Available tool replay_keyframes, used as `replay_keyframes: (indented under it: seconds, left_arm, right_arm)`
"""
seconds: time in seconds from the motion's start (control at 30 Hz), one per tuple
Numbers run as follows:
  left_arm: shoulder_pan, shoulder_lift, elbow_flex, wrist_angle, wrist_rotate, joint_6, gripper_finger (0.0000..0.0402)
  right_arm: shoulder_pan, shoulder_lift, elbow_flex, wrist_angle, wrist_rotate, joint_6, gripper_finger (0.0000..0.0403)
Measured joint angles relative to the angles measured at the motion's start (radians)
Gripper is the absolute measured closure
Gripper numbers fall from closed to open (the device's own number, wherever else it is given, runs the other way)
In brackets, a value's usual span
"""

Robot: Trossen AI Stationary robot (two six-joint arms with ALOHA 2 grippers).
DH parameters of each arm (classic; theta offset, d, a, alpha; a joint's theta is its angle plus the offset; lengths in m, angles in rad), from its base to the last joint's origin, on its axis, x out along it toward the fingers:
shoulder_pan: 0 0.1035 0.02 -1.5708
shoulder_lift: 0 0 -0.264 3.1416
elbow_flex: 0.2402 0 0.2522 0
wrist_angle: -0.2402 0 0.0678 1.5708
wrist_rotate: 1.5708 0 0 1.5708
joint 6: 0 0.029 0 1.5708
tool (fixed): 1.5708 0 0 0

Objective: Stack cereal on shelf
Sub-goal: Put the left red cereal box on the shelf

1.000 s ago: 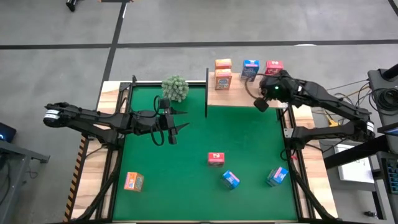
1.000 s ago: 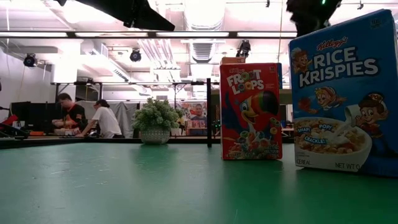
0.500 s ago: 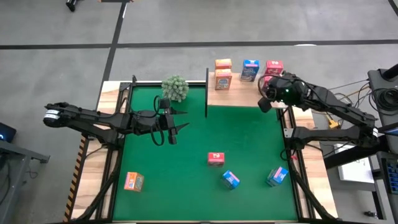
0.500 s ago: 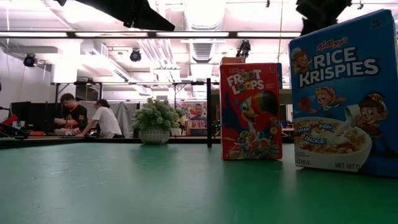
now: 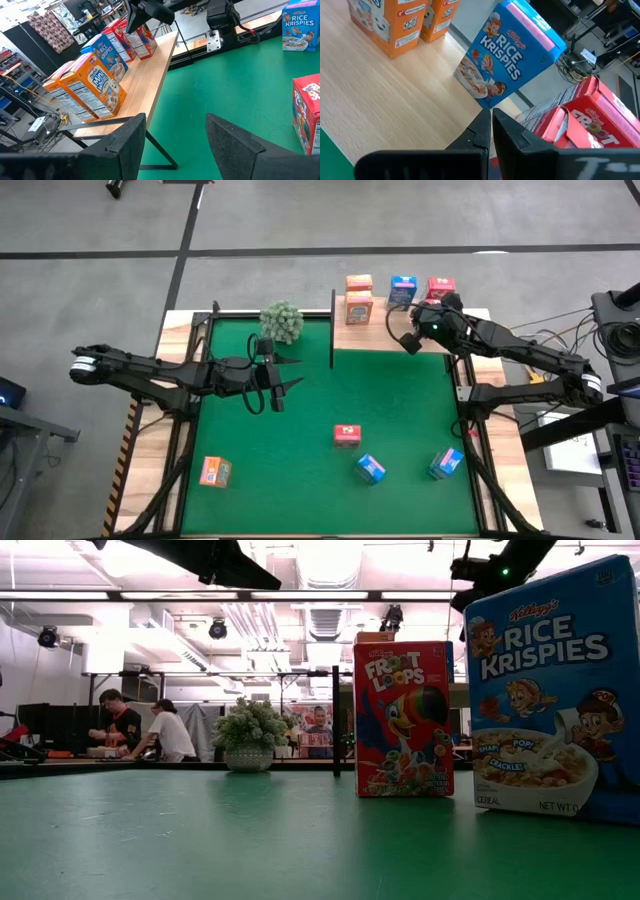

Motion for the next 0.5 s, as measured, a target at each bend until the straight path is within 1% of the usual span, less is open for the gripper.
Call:
replay_keyframes:
  seconds: [0.23, 0.5]
  left_arm:
    - [0.0, 0.0, 0.0, 0.0, 0.0, 0.0, 0.0212]
    - [0.0, 0.0, 0.0, -0.002, 0.0, 0.0, 0.0212]
  right_arm:
    - [-0.002, 0.001, 0.009, -0.074, 0.037, 0.01, 0.0394]
    - [-0.002, -0.005, 0.009, -0.093, 0.029, 0.014, 0.0394]
